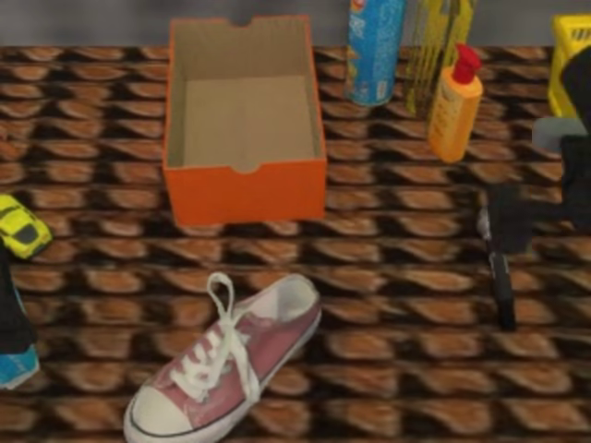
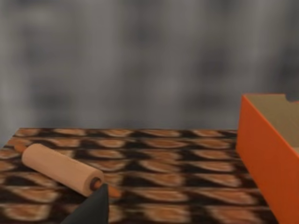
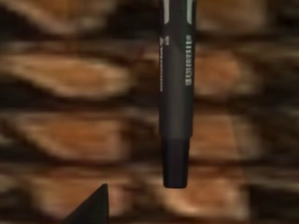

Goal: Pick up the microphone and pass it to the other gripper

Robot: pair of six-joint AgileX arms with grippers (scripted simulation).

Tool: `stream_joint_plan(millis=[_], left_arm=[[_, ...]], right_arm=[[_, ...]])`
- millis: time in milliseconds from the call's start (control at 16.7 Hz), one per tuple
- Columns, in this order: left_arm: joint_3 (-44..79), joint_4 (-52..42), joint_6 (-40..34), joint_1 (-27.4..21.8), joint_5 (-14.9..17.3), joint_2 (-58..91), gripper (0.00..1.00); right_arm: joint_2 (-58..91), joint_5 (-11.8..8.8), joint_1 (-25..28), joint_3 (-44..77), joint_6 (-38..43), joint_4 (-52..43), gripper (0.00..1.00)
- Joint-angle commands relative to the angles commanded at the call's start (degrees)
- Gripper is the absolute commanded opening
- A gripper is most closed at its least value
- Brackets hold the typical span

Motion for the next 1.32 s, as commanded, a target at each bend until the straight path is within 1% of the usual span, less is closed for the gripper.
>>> stream_joint_plan(millis=[300,720,900,1200,1320], left_arm=[[0.0,0.0,0.0,0.0,0.0,0.0,1.00],[0.0,0.0,0.0,0.0,0.0,0.0,1.00],[0.0,0.0,0.0,0.0,0.0,0.0,1.00],[0.0,0.0,0.0,0.0,0.0,0.0,1.00],[0.0,0.0,0.0,0.0,0.0,0.0,1.00]], right_arm=[[12.8,0.1,2.5,10.0,2.6,-5.9,1.00],[14.2,0.1,2.6,10.9,2.8,-6.3,1.00],[16.7,0.1,2.6,9.3,2.6,-2.4,1.00],[24.0,0.2,2.4,4.4,2.6,10.4,1.00],[26.0,0.2,2.4,3.2,2.5,13.3,1.00]])
